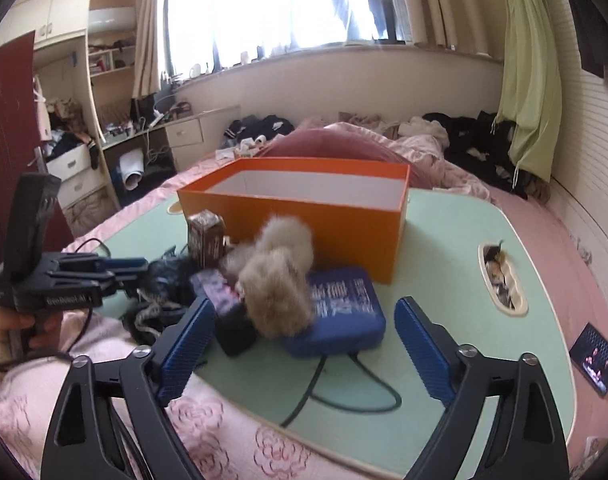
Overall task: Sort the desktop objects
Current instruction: 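Put the green toy car into the box with left gripper while right puts brown fur item in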
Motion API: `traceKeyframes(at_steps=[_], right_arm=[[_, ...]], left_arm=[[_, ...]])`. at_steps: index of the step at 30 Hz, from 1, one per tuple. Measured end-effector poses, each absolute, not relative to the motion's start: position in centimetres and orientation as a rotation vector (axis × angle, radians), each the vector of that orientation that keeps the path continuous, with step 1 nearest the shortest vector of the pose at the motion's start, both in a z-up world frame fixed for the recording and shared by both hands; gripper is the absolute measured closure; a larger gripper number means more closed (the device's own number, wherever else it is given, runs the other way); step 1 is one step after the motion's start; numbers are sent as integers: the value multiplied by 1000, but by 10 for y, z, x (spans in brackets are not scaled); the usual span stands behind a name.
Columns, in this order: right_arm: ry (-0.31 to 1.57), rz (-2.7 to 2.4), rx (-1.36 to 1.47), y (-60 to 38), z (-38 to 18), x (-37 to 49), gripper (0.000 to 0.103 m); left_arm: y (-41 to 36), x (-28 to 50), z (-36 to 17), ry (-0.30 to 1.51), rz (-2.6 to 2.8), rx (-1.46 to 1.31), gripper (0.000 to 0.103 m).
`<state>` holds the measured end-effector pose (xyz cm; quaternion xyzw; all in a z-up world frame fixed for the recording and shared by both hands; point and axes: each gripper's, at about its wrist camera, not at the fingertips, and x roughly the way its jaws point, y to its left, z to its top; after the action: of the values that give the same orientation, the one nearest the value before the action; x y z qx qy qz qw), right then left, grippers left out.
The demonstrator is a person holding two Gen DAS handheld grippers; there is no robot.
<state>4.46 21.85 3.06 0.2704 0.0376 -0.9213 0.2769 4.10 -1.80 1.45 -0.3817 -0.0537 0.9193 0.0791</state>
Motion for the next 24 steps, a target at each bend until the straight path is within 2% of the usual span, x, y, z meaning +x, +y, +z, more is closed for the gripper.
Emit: traceKeyframes(at_steps=[2, 4, 5, 6, 7, 8, 12, 16, 21, 24], right_arm=[[87, -2475, 737, 212, 31, 37, 26], [77, -2465, 769, 206, 29, 31, 28], [86, -2456, 796, 202, 27, 27, 33], [91, -2443, 814, 201, 24, 25, 52], [89, -2419, 831, 200, 21, 22, 62], [77, -2394, 844, 202, 19, 20, 80], [22, -2407, 804, 214, 24, 24, 81], [-30, -2410, 746, 225, 44, 24, 81], [-41, -2440, 709, 219, 78, -3, 81], [-100, -2425, 778, 209, 86, -37, 81]], left_arm=[[-12, 37, 12, -105, 2761, -1150, 68], [-8, 35, 12, -55, 2762, -1149, 77], [-7, 35, 13, -49, 2764, -1146, 77], [-7, 36, 13, -54, 2764, -1141, 77], [-7, 38, 13, -66, 2761, -1133, 78], [-10, 40, 13, -92, 2755, -1124, 78], [-19, 47, 19, -177, 2735, -1095, 78], [-21, 53, 51, -208, 2747, -984, 78], [-9, 27, 97, -108, 2788, -896, 78], [-5, -8, 114, -121, 2780, -895, 78]])
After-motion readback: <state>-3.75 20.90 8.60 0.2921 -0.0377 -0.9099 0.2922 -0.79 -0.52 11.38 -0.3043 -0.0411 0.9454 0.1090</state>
